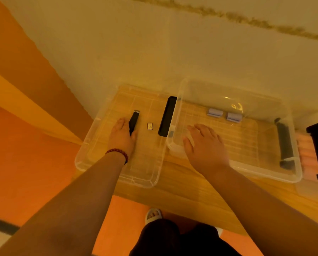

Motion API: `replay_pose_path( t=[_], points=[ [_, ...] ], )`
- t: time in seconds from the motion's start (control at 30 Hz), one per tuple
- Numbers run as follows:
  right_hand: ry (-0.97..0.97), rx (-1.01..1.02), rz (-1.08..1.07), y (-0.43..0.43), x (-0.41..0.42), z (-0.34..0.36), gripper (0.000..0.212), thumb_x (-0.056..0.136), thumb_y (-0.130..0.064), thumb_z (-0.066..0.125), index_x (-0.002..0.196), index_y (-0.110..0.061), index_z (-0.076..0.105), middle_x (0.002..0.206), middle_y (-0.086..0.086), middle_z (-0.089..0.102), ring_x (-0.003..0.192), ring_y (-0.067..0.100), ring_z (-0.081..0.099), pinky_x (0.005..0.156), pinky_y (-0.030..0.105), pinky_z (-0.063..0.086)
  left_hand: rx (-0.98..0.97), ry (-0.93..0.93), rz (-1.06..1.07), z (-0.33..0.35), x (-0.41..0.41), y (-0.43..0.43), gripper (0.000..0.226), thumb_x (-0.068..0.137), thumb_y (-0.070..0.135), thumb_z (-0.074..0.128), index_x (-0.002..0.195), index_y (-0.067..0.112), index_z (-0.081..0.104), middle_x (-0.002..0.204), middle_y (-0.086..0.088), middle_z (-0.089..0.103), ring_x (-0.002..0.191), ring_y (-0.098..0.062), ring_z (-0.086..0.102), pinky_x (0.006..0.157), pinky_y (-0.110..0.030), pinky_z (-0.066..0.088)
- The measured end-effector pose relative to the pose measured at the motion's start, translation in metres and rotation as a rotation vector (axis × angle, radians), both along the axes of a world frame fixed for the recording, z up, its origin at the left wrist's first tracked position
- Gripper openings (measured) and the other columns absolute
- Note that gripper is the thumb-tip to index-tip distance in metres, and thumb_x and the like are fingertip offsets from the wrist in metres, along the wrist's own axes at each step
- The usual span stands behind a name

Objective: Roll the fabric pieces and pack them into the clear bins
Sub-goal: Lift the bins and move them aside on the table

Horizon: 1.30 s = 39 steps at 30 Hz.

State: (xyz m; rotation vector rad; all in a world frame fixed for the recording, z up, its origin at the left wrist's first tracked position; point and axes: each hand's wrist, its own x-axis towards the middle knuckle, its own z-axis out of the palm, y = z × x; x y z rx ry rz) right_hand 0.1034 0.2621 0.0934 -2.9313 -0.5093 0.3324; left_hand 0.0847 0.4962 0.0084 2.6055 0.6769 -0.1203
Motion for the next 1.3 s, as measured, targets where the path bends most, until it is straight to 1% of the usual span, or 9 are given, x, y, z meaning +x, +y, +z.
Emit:
replay_pose_path(
  t=[0.13,0.3,0.43,0.5,0.57,0.7,0.87,1.1,1.3],
  points=[
    [-0.019,-0.001,-0.012,0.001,-0.001,-0.003,0.047,0.102,-0.042,0.031,0.144,-0.023,0.041,0.15,0.001,0.04,0.141,0.022,0.031,0.114,0.041,0.026,-0.018,-0.002,0.008,-0.004,0.001,0.005,0.056,0.1,0.029,0.044,0.149,0.006,0.026,0.158,-0.008,0.018,0.146,-0.02,0.014,0.119,-0.031,0.014],
    [-0.026,-0.003,-0.013,0.001,-0.001,-0.004,0.048,0.102,-0.042,0.031,0.144,-0.023,0.04,0.15,0.001,0.04,0.141,0.022,0.031,0.113,0.04,0.026,0.037,-0.01,0.011,-0.001,-0.003,0.01,0.05,0.1,0.026,0.043,0.142,0.0,0.035,0.155,-0.012,0.025,0.144,-0.023,0.019,0.119,-0.033,0.018],
    [-0.042,0.009,-0.017,0.001,-0.002,-0.004,0.047,0.101,-0.042,0.032,0.143,-0.023,0.042,0.148,0.001,0.043,0.14,0.022,0.033,0.113,0.04,0.027,0.082,-0.014,-0.013,0.005,-0.012,0.019,0.047,0.099,0.025,0.046,0.138,-0.001,0.04,0.151,-0.012,0.032,0.14,-0.026,0.029,0.116,-0.037,0.025],
    [-0.042,0.009,-0.018,0.0,-0.002,-0.004,0.047,0.101,-0.042,0.031,0.143,-0.023,0.041,0.148,0.001,0.043,0.14,0.022,0.033,0.113,0.04,0.027,0.085,-0.02,-0.017,0.009,-0.016,0.026,0.046,0.098,0.023,0.047,0.136,-0.002,0.042,0.15,-0.013,0.032,0.136,-0.028,0.035,0.113,-0.041,0.032],
    [-0.038,0.006,-0.016,0.0,-0.003,-0.003,0.047,0.102,-0.042,0.031,0.144,-0.023,0.04,0.148,0.001,0.042,0.14,0.022,0.032,0.113,0.04,0.026,0.085,-0.028,-0.008,0.017,-0.018,0.034,0.044,0.098,0.02,0.048,0.135,-0.003,0.043,0.15,-0.013,0.032,0.135,-0.03,0.036,0.11,-0.044,0.035],
    [-0.022,0.005,-0.016,-0.001,-0.004,-0.001,0.048,0.102,-0.043,0.03,0.146,-0.024,0.037,0.151,0.0,0.039,0.142,0.021,0.029,0.114,0.041,0.024,0.139,-0.053,-0.02,0.034,-0.027,0.05,0.042,0.098,0.017,0.048,0.134,-0.004,0.044,0.149,-0.014,0.031,0.136,-0.029,0.034,0.111,-0.042,0.034],
    [-0.017,-0.011,-0.015,-0.001,-0.006,0.003,0.049,0.102,-0.043,0.028,0.147,-0.024,0.035,0.152,0.001,0.036,0.143,0.022,0.028,0.115,0.041,0.024,0.208,-0.081,-0.014,0.048,-0.039,0.069,0.039,0.097,0.016,0.048,0.131,-0.004,0.047,0.147,-0.015,0.034,0.137,-0.03,0.032,0.114,-0.042,0.029],
    [-0.052,-0.048,-0.005,0.003,-0.009,0.009,0.047,0.103,-0.04,0.029,0.146,-0.023,0.036,0.151,0.003,0.039,0.141,0.023,0.031,0.113,0.041,0.025,0.174,-0.106,0.029,0.069,-0.043,0.061,0.038,0.098,0.016,0.044,0.131,-0.003,0.045,0.148,-0.012,0.033,0.129,-0.029,0.04,0.105,-0.045,0.041],
    [-0.082,-0.035,0.013,0.015,-0.015,0.015,0.047,0.103,-0.042,0.029,0.145,-0.022,0.039,0.149,0.003,0.041,0.14,0.023,0.033,0.113,0.041,0.026,0.178,-0.152,-0.016,0.076,-0.046,0.059,0.04,0.099,0.013,0.042,0.135,-0.006,0.042,0.149,-0.017,0.032,0.135,-0.032,0.034,0.113,-0.043,0.031]
  ],
)
